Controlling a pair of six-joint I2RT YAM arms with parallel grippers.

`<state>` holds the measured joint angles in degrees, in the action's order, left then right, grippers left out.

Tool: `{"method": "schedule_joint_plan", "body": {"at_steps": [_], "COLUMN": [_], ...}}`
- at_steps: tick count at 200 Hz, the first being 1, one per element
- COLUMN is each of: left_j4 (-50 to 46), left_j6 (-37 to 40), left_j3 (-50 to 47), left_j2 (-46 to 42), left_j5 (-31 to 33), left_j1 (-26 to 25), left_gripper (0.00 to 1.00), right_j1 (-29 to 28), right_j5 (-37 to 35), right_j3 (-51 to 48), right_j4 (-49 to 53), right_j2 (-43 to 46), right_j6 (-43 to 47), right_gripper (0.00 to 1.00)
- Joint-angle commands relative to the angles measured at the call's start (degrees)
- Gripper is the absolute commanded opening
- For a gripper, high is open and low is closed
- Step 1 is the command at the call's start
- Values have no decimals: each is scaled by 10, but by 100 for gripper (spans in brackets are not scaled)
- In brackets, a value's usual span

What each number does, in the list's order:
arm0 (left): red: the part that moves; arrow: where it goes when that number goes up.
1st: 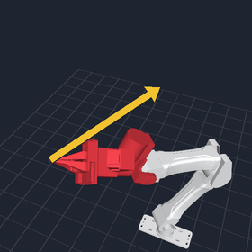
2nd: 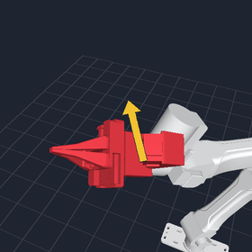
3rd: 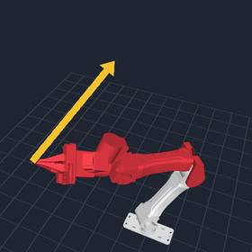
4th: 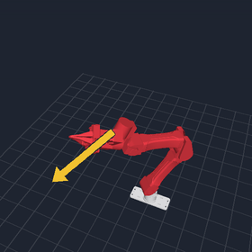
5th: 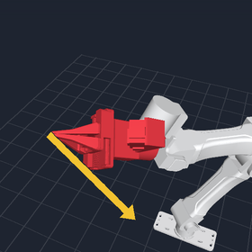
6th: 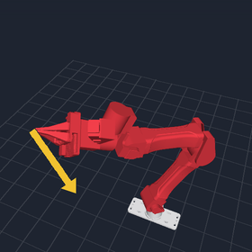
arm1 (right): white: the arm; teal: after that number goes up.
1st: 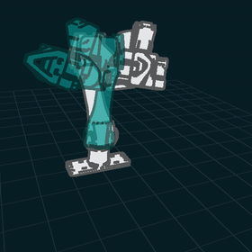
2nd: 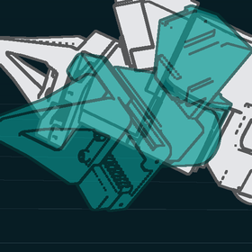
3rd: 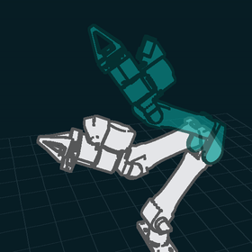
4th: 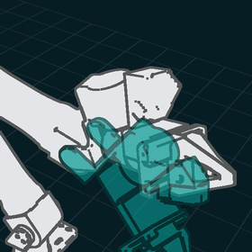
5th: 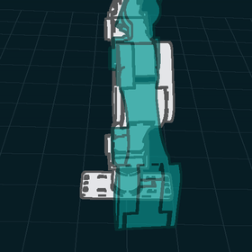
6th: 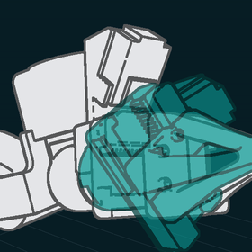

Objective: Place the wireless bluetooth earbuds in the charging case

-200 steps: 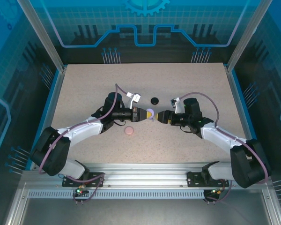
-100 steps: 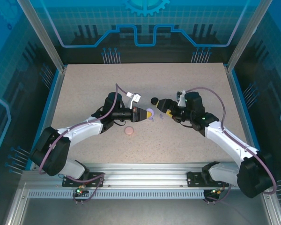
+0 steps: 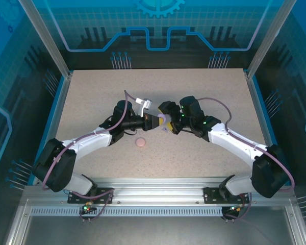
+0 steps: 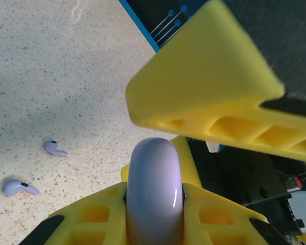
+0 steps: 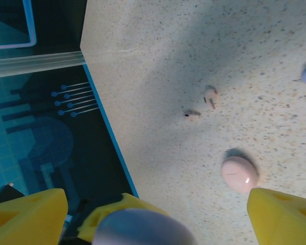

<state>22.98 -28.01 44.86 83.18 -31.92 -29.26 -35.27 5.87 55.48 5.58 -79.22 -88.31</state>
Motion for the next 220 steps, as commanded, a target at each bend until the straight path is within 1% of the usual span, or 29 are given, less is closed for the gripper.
{"method": "schedule_joint_plan", "body": {"at_steps": [1, 23, 47, 85, 130, 147, 161, 164, 180, 195, 214, 220], "left_j4": [29, 38, 38, 36, 31, 31, 30, 30, 29, 28, 26, 26], "left_j6": [20, 23, 27, 29, 34, 35, 36, 35, 38, 41, 43, 44], "left_j3": [-1, -8, -9, -6, -5, -5, -7, -7, -9, -10, -11, -11], "left_j2": [-17, -24, -26, -25, -22, -23, -24, -25, -28, -32, -36, -36], "left_j5": [27, 53, 59, 58, 56, 57, 60, 61, 67, 70, 72, 72], "left_j1": [-2, -6, -8, -9, -10, -10, -11, -10, -10, -10, -10, -10], "left_gripper": [0, 0, 0, 0, 0, 0, 0, 1, 14, 24, 32, 33], "right_j1": [-15, -26, -32, -33, -34, -34, -32, -32, -30, -29, -28, -28], "right_j5": [-22, -26, -29, -31, -34, -36, -38, -38, -39, -40, -41, -40], "right_j3": [23, 33, 41, 52, 52, 48, 44, 44, 40, 39, 39, 39], "right_j4": [-4, -11, -17, -27, -33, -33, -33, -33, -33, -32, -29, -29], "right_j2": [-23, -38, -48, -58, -59, -57, -55, -55, -53, -53, -53, -53], "right_j6": [-39, -48, -51, -52, -50, -49, -50, -50, -51, -50, -49, -49], "right_gripper": [89, 85, 80, 64, 41, 36, 34, 34, 33, 33, 32, 32]}}
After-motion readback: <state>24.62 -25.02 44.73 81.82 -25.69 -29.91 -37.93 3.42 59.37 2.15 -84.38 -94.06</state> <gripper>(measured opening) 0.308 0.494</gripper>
